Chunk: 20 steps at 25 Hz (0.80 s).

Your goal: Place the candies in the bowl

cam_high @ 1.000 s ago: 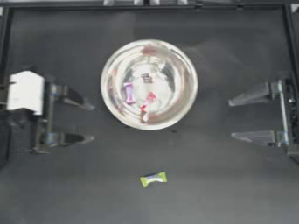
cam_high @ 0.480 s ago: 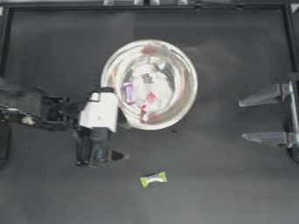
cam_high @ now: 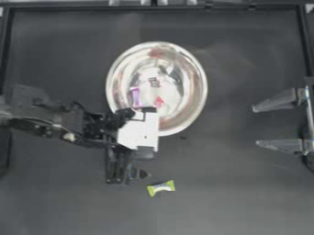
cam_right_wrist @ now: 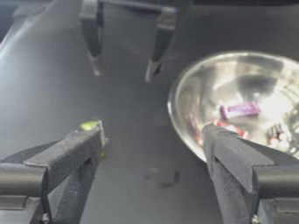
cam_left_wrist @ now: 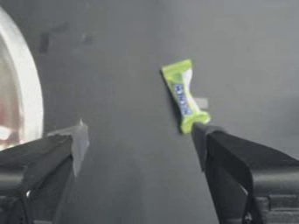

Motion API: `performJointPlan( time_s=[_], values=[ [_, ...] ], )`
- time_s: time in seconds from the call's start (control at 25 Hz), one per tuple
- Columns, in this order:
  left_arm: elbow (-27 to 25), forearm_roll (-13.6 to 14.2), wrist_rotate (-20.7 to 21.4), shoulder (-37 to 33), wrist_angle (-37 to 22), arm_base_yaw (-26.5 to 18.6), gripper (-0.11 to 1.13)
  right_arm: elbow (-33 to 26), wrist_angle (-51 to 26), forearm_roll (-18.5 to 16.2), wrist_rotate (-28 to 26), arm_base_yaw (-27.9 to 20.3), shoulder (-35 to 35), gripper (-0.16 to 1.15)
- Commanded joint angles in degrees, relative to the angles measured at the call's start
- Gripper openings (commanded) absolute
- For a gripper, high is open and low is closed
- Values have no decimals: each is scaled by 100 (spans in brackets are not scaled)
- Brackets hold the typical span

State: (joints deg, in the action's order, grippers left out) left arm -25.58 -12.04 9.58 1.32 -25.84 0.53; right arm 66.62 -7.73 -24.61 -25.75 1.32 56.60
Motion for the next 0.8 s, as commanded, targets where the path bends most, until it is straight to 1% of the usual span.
performJointPlan(
  time_s=[0.04,0.16,0.28,0.4,0.8],
  values=[
    [396,149,-176,167,-202,79,100,-70,79,-18,9,0,-26,96],
    [694,299,-308,483,-413,185,100,-70,105,-18,9,0,-26,96],
    [1011,369,-536,853,-721,246,100,-70,149,-18,9,0,-26,96],
    [1257,448,-633,1125,-888,325,99,-70,185,-18,0,0,-26,96],
    [1582,466,-712,1573,-879,492,98,-44,272,-18,-9,0,-26,96]
  ],
)
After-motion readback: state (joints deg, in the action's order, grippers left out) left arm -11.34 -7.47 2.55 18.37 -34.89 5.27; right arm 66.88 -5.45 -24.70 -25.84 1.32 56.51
